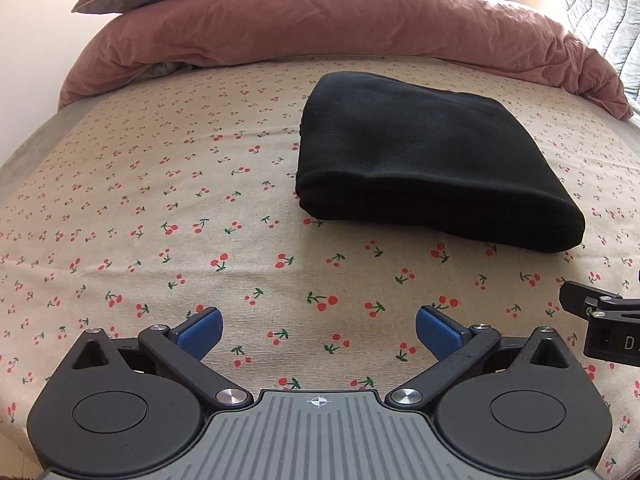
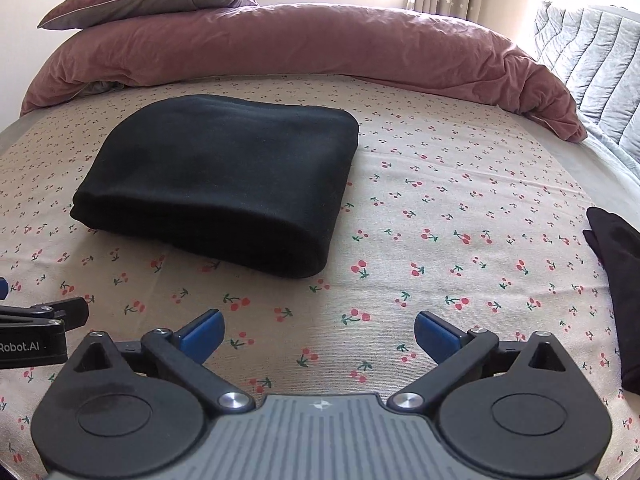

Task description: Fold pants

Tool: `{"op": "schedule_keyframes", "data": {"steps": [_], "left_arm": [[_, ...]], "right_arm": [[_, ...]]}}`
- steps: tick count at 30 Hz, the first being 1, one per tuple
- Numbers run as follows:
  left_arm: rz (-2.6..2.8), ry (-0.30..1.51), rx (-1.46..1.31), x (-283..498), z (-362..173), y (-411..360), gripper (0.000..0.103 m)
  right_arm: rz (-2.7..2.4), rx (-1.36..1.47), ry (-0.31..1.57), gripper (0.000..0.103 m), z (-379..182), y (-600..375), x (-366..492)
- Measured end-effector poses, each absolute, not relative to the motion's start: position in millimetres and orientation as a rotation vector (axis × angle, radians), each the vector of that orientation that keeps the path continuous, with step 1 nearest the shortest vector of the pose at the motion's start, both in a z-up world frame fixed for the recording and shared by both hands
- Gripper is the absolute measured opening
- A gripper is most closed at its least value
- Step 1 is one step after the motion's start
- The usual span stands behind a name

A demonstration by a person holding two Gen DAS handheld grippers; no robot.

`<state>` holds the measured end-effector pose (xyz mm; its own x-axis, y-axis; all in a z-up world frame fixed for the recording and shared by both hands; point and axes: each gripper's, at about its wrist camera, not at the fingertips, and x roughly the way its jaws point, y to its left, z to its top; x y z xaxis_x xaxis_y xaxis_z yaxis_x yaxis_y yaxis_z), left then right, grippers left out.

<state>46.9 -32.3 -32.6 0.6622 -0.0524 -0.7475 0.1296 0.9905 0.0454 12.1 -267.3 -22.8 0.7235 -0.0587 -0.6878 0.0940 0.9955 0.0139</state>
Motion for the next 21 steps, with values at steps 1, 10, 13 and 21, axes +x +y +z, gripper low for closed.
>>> {"op": "schedule_keyframes", "data": {"steps": [1,10,13,21], "left_arm": [[-0.103,0.84,0.097,46.7,-32.7,-32.6,0.103],[-0.109,0.842,0.108,45.9,-33.9,-34.6,0.103],[-0.114,0.844,0.111,44.8,-34.8,-35.1,0.103],[-0.115,0.839,0.11,43.6,-34.3,-34.5,0.103]], "right_arm": [[-0.086,0.047,0.754,0.101,-22.5,-267.2,12.0],[-0.081,0.041,0.743,0.101,-20.5,-264.3,9.5],[-0.08,0.04,0.743,0.101,-20.5,-263.6,8.7],[-0.078,0.048,0.749,0.101,-20.9,-262.3,9.8]]}}
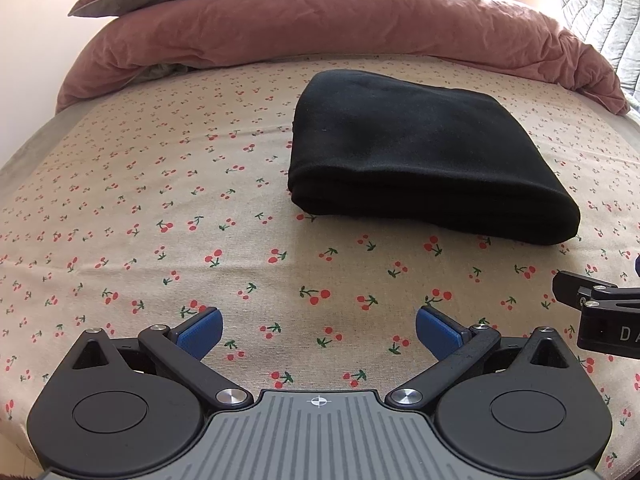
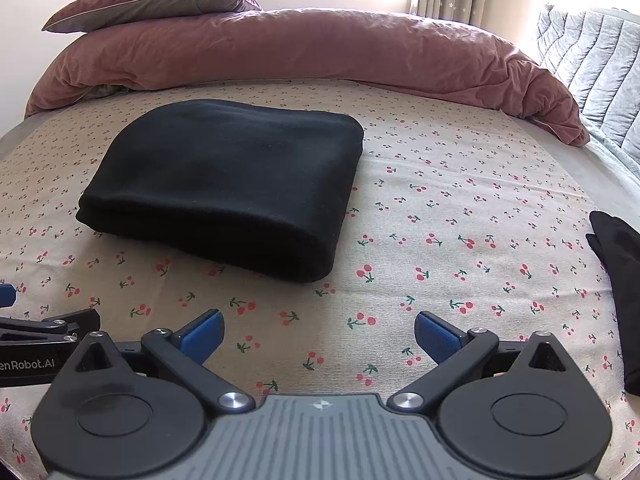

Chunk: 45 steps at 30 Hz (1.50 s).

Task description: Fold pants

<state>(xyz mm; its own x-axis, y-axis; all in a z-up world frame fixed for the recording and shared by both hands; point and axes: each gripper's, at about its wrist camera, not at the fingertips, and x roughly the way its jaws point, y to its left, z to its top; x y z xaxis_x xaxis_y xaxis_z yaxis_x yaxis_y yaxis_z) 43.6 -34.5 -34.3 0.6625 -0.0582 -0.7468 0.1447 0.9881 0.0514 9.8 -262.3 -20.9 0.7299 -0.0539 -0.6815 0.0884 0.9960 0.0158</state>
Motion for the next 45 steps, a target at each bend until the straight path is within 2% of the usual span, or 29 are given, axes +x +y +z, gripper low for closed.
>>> {"op": "schedule_keyframes", "data": {"steps": [45], "left_arm": [[-0.126,0.858,0.102,44.9,-37.7,-34.1,0.103]], "right_arm": [[-0.071,0.049,0.755,0.101,-21.4,-255.6,11.6]]}}
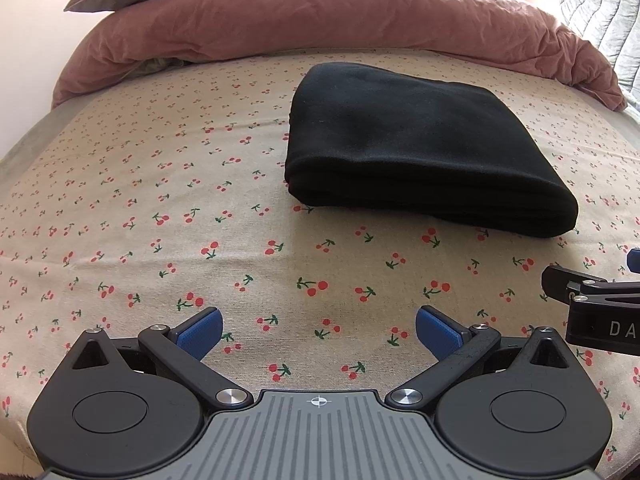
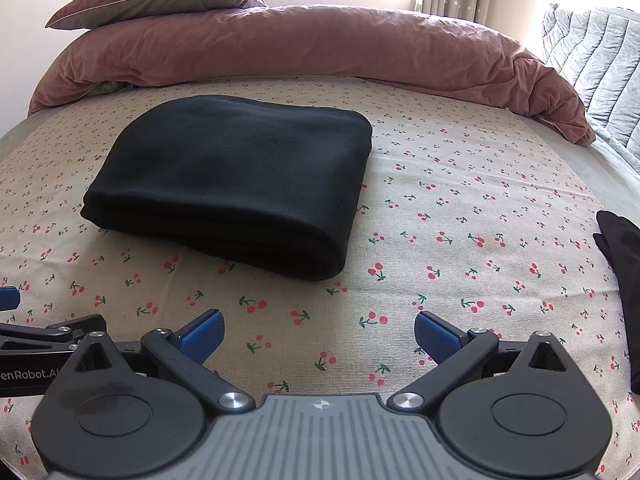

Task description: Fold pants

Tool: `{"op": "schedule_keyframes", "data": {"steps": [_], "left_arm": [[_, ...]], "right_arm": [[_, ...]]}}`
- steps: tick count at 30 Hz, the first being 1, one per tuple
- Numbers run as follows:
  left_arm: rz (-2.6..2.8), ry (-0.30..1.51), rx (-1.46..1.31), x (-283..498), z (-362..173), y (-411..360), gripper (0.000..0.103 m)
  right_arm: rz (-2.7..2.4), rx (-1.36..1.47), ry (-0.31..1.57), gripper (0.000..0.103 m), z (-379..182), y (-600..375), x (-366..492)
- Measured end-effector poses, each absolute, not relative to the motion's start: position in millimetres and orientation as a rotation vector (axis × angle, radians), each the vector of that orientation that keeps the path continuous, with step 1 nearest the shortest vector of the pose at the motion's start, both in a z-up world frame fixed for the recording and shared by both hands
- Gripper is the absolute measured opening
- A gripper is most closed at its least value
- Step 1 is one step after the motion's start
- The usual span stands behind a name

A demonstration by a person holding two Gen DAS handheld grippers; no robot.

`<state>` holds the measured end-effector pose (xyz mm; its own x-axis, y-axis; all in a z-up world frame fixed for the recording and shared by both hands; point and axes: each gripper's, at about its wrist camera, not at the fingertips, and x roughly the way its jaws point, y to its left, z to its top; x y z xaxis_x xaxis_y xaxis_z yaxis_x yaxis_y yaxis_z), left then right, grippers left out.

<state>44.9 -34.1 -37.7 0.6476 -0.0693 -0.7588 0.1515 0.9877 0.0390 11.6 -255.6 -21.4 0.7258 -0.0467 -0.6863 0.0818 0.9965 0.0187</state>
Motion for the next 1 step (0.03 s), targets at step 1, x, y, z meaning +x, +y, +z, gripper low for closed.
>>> {"op": "schedule_keyframes", "data": {"steps": [1], "left_arm": [[-0.127,0.858,0.103,45.0,-37.9,-34.2,0.103]], "right_arm": [[-0.071,0.049,0.755,0.101,-21.8,-256.2,11.8]]}}
